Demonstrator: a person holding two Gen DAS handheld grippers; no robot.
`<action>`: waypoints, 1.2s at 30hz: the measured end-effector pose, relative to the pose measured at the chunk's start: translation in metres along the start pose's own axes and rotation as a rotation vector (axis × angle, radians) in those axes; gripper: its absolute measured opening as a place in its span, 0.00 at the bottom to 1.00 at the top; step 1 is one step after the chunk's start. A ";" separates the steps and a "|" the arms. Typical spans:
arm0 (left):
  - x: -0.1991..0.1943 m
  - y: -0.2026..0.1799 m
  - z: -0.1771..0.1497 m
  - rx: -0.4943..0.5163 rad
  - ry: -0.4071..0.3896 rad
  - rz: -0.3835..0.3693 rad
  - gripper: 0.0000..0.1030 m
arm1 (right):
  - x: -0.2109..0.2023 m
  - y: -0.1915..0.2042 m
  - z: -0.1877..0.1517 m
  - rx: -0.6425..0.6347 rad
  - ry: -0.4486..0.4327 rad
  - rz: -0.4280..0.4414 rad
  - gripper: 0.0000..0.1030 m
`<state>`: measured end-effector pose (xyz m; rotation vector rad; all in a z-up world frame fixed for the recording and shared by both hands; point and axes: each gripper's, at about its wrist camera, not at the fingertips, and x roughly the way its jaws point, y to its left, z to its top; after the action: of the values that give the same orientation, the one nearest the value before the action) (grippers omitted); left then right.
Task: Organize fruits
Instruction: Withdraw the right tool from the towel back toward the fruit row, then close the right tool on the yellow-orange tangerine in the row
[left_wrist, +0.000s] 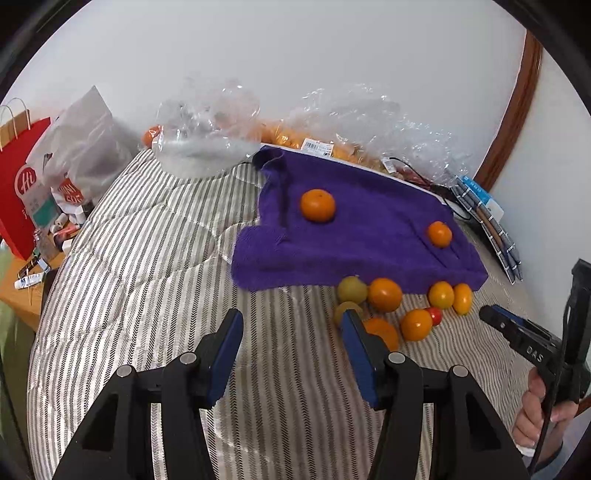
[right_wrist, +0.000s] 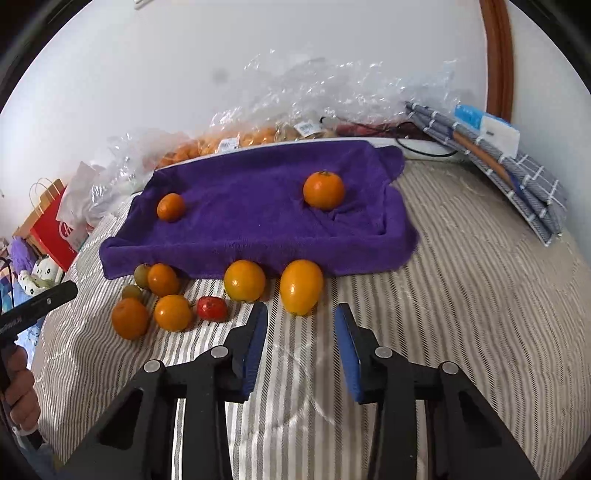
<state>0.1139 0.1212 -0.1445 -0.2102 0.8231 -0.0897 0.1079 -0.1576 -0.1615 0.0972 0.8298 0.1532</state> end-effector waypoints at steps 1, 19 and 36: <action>0.001 0.001 -0.001 0.001 0.001 0.004 0.51 | 0.004 0.001 0.002 -0.002 0.001 -0.001 0.36; 0.017 0.002 -0.003 0.029 0.050 -0.046 0.51 | 0.049 -0.002 0.011 0.026 0.044 -0.006 0.31; 0.045 -0.063 -0.021 0.119 0.141 -0.090 0.51 | 0.005 -0.041 -0.030 0.037 0.029 -0.009 0.31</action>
<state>0.1293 0.0491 -0.1771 -0.1298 0.9459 -0.2397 0.0932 -0.1960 -0.1916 0.1264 0.8622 0.1310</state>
